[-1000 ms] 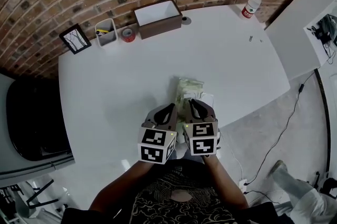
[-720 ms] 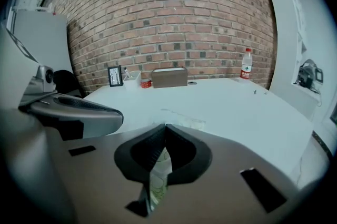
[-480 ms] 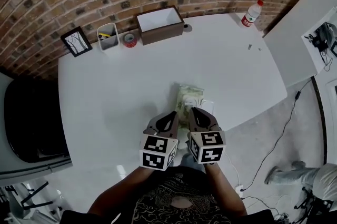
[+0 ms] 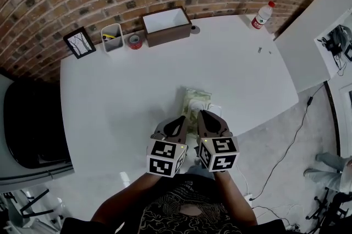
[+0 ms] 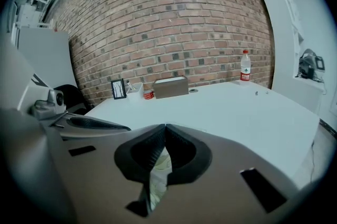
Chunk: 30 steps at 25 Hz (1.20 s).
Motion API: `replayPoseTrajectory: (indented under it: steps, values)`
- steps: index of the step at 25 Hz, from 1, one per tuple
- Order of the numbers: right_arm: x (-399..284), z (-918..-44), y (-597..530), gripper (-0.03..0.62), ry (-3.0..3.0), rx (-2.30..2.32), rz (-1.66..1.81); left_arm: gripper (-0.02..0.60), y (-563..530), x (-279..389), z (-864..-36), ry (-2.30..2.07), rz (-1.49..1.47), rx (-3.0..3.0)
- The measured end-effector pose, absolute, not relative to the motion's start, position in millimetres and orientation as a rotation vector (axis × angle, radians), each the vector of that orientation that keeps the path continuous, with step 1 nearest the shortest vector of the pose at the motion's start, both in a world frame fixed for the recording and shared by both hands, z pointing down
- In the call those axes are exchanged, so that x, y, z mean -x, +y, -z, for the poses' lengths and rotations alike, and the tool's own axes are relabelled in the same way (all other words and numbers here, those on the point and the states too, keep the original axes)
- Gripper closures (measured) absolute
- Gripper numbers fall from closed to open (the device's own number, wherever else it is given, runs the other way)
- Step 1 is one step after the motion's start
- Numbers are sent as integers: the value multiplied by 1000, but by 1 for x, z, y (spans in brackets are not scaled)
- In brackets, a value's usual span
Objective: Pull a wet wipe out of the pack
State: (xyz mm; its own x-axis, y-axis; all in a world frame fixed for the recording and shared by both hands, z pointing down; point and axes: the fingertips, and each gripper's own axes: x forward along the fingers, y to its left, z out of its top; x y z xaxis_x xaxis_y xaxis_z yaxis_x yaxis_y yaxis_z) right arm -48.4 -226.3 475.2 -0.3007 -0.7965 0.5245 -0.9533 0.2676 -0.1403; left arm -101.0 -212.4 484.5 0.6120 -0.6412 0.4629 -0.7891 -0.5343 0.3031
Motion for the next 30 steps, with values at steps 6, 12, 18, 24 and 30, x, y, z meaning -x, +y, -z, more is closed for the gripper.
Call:
replayPoseTrajectory:
  steps: [6,12,18,24,30]
  values:
    - [44,-466,-223,577,-2246,-1578,-624,571,-211,90,-479,-1145,-416,-2363]
    - [40,-455,-219,577,-2316,-1538,-622,571,-209,86,-473,-1211,-407,-2340]
    - [37,-444,-215,577,-2384,-1480,-589,571,-202,82,-467,-1284,-384,-2315]
    - [37,-421,-213,577,-2466,-1432,-526,571,-195,84,-459,-1357,-357,-2288]
    - [36,-406,-201,577,-2505,-1371,-505,571,-185,83,-452,-1414,-338,-2272]
